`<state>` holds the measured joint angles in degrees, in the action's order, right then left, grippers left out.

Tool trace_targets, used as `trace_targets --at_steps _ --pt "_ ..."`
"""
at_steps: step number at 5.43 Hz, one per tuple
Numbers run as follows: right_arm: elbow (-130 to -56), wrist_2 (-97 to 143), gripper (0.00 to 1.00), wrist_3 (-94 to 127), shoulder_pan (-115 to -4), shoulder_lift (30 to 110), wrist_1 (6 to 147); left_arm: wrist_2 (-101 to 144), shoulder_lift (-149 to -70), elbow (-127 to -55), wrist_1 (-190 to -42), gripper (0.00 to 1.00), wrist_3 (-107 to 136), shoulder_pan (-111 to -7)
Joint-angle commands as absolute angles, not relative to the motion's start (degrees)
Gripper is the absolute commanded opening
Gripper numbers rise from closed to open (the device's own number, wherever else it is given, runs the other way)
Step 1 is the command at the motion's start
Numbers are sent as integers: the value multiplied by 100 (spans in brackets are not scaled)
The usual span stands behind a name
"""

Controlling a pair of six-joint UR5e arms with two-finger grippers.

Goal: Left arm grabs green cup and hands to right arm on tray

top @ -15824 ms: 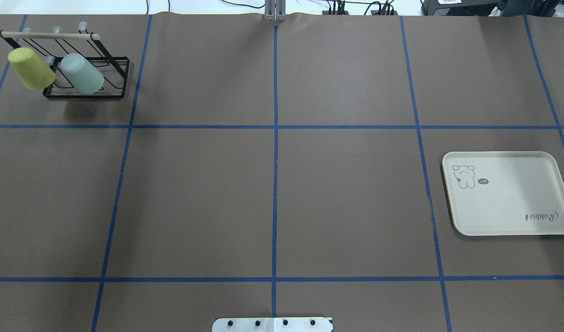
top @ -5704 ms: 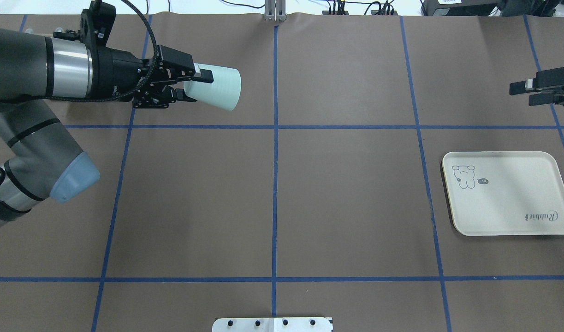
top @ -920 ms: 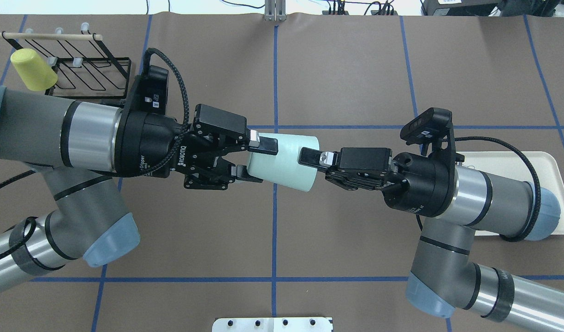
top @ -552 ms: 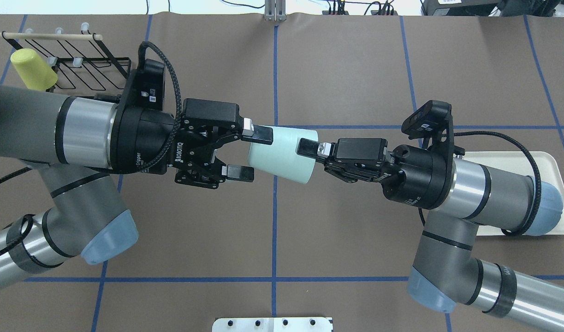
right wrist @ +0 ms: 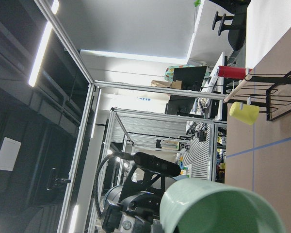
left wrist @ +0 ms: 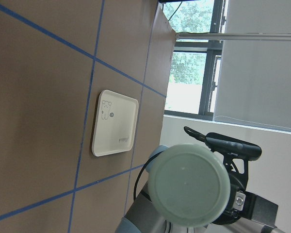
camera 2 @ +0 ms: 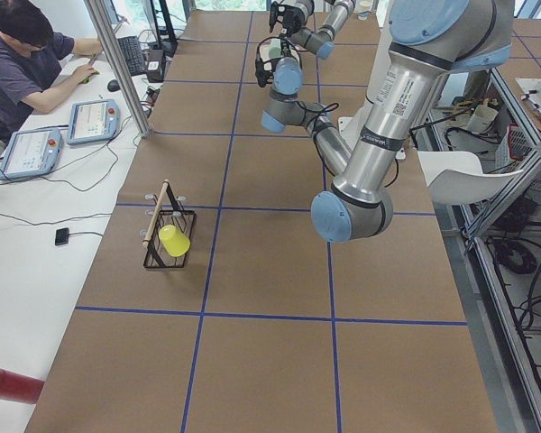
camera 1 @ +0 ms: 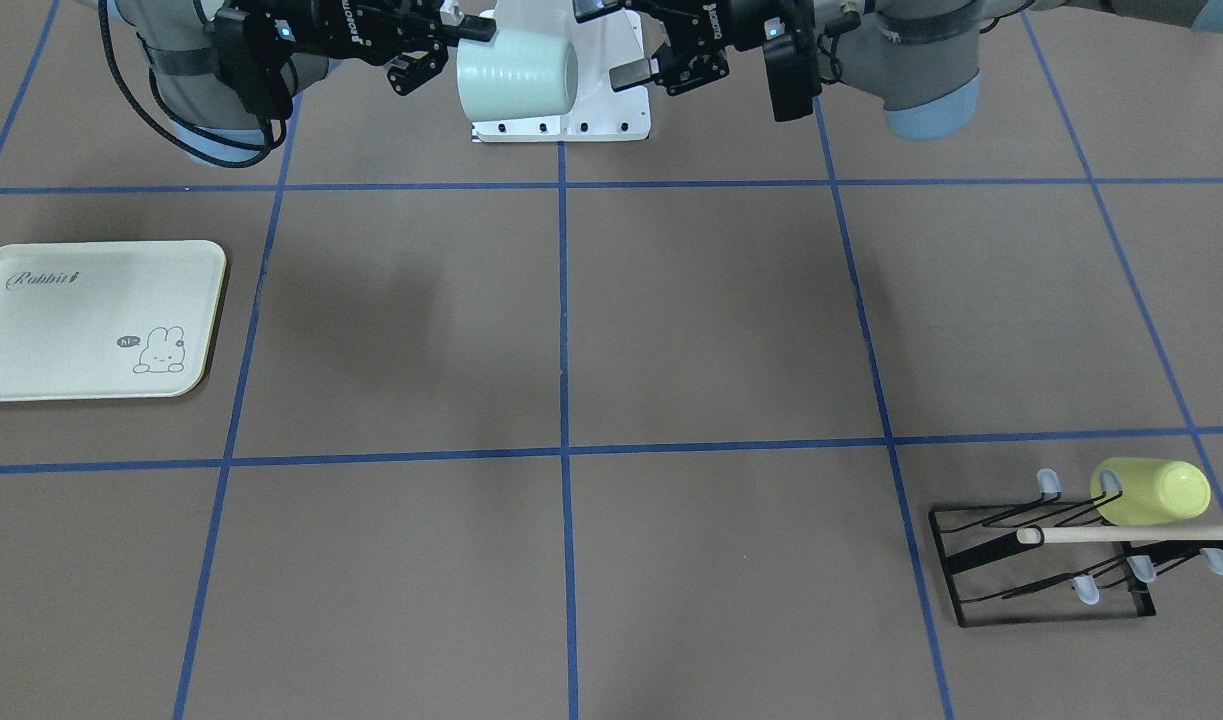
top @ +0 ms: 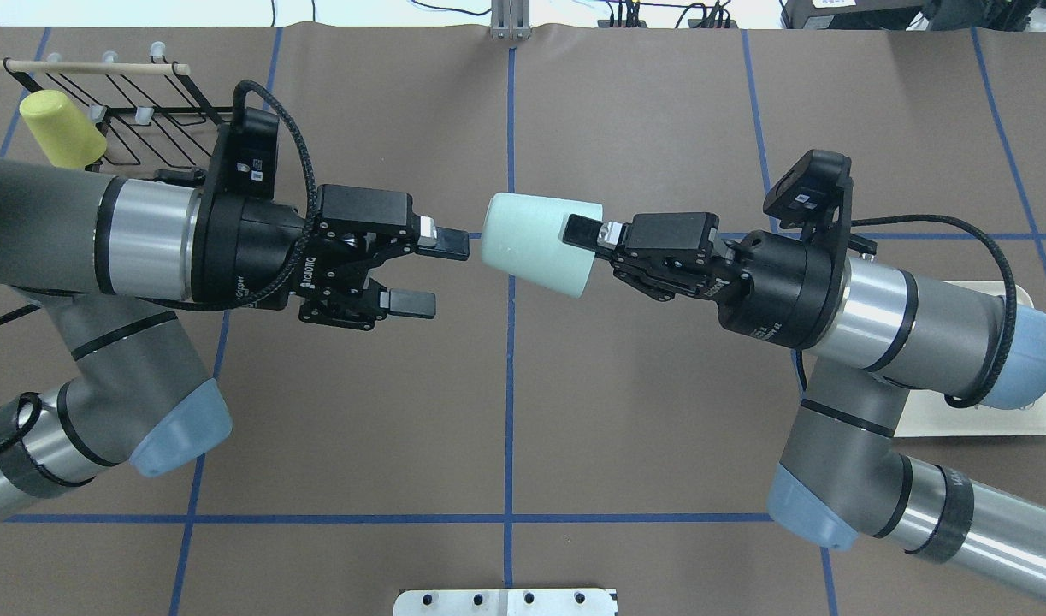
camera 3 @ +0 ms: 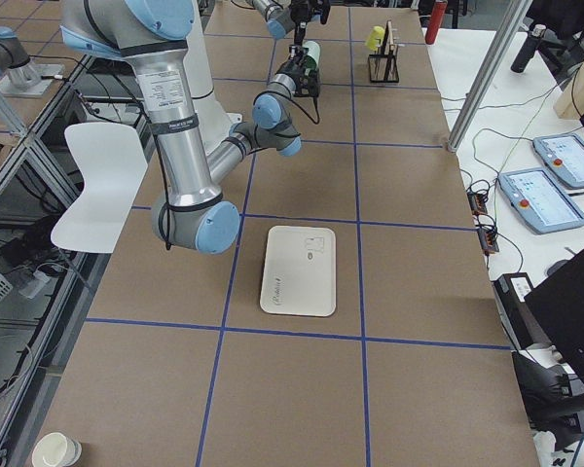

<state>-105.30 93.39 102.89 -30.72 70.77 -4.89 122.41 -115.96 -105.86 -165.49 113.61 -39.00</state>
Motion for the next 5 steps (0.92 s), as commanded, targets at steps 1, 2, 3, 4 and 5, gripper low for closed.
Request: trace_targets --at_steps 1,2,3,4,5 --pt "-10948 9526 0 10275 -3408 7032 1682 12757 -11487 -10215 -16315 100 11189 -4426" --pt "-11238 9971 0 10222 -3706 6996 3271 13284 -11444 -10117 -15738 100 10423 -4795" --pt "-11241 10576 0 10178 -4179 7013 4053 13628 -11417 -10151 -14732 100 9632 -5190" --pt "-11285 11330 0 10012 -4871 7022 5079 13693 -11347 -10160 -13852 100 8597 -5368" --pt "-11633 11634 0 9097 -5095 6996 6498 13693 -11207 -10204 -12964 100 7499 -5588"
